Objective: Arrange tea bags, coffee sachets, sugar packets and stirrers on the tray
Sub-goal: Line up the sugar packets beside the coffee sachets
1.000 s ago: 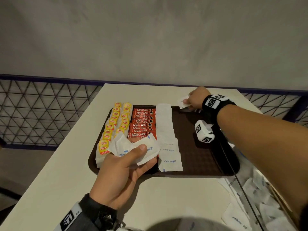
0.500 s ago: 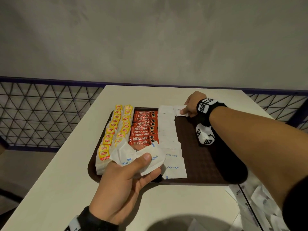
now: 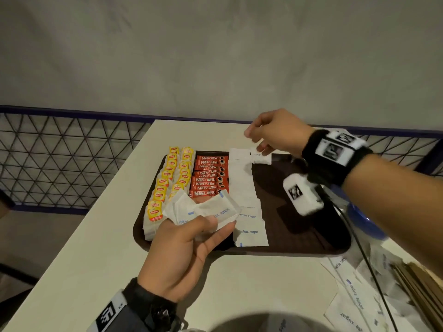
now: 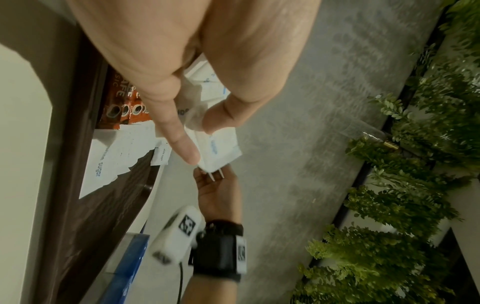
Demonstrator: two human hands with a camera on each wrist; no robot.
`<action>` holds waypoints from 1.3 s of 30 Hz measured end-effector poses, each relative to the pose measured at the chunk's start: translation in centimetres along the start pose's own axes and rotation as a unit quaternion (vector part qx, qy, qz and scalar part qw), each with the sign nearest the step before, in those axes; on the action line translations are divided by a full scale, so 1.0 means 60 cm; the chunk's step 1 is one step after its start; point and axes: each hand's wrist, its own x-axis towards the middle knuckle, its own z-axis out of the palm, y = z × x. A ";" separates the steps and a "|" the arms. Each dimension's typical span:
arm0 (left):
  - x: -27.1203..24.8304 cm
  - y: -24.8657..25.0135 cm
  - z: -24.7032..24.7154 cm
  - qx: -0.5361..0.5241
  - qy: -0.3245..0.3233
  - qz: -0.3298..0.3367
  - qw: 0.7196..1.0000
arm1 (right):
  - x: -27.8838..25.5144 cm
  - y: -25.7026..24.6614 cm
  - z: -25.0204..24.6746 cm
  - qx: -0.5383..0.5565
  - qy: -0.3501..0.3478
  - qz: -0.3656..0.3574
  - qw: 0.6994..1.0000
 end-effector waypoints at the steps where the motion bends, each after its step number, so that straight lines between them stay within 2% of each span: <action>1: -0.001 0.000 0.000 0.004 -0.004 0.002 1.000 | -0.039 -0.013 0.012 0.013 -0.033 -0.018 0.999; 3: -0.001 0.000 0.001 0.009 -0.010 0.007 1.000 | -0.113 -0.025 0.033 0.040 -0.093 -0.033 0.994; 7: -0.005 -0.001 0.005 0.025 -0.019 0.014 0.999 | -0.217 -0.016 0.054 0.110 -0.180 -0.014 0.977; 9: -0.007 0.000 0.005 0.039 -0.023 0.007 0.999 | -0.236 -0.001 0.062 0.131 -0.167 -0.031 0.977; 12: -0.007 0.000 0.003 0.058 -0.012 -0.011 0.998 | -0.246 0.022 0.070 0.188 -0.112 -0.040 0.975; 15: -0.003 -0.002 0.000 0.060 0.001 -0.027 0.998 | -0.246 0.037 0.071 0.289 -0.083 -0.018 0.953; 17: 0.001 -0.003 -0.003 0.050 0.008 -0.034 0.998 | -0.248 0.038 0.067 0.334 -0.087 -0.005 0.938; 23: 0.001 -0.004 -0.002 0.074 -0.021 -0.040 0.996 | -0.257 0.032 0.065 0.262 -0.149 0.022 0.953; 29: 0.000 -0.011 -0.007 0.110 -0.035 -0.022 0.993 | -0.250 0.022 0.060 0.239 -0.133 0.006 0.962; 35: 0.005 -0.010 -0.009 0.088 -0.001 0.011 0.996 | -0.245 0.018 0.057 0.257 -0.113 0.008 0.960; 39: 0.008 -0.001 -0.007 0.050 0.029 0.011 0.998 | -0.208 0.020 0.034 0.267 -0.058 0.009 0.962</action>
